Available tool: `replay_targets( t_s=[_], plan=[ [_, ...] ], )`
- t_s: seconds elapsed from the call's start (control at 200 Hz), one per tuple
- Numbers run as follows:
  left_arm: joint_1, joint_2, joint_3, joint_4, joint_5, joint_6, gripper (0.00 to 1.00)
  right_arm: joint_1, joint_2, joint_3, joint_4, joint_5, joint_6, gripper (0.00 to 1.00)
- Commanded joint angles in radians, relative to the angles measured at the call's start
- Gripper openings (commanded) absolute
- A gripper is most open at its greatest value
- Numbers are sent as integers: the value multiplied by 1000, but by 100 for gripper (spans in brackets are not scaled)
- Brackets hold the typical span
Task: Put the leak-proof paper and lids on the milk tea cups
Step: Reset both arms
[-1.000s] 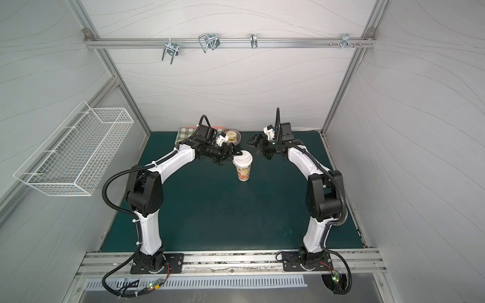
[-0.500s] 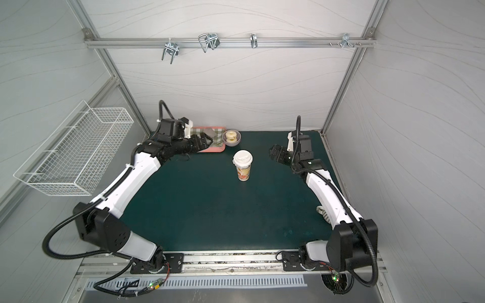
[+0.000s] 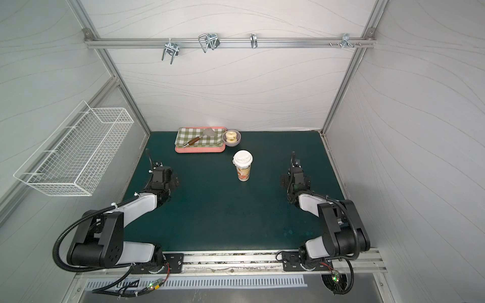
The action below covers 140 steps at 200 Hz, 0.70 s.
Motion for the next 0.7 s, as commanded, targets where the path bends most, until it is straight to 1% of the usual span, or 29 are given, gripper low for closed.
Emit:
replay_targets(
  t_s=[0.0,0.04,0.09,0.12,0.135,0.155,0.175,0.2,0.235,0.325,0.415,0.485,0.695],
  plan=[
    [13,69,-47,395,21,76,98,-19,65,-25,309,-59,-84,99],
    [18,92,-72,469,71,83,98,-27,70,-35,339,-78,-84,99],
    [25,111,-91,520,142,101,98,-59,52,-56,334,-159,-53,99],
    [31,122,-105,542,178,105,98,-84,73,-94,411,-206,-43,99],
    [33,133,-114,567,192,110,99,-92,89,-115,480,-222,-45,99],
    [33,147,-125,615,200,121,100,-98,110,-140,563,-227,-50,99],
    [33,151,-125,638,210,129,100,-99,111,-157,596,-233,-51,99],
    [34,142,-115,602,221,125,100,-100,93,-159,568,-236,-49,99],
    [37,130,-100,545,232,118,100,-100,76,-133,483,-235,-41,99],
    [47,136,-101,559,246,113,100,-99,104,-34,340,-229,-44,99],
    [48,135,-101,556,246,112,100,-100,89,-73,397,-237,-47,99],
    [49,134,-101,553,247,112,100,-99,102,-40,349,-248,-53,99],
    [48,134,-101,555,247,112,100,-109,100,-41,348,-270,-44,99]
  ],
)
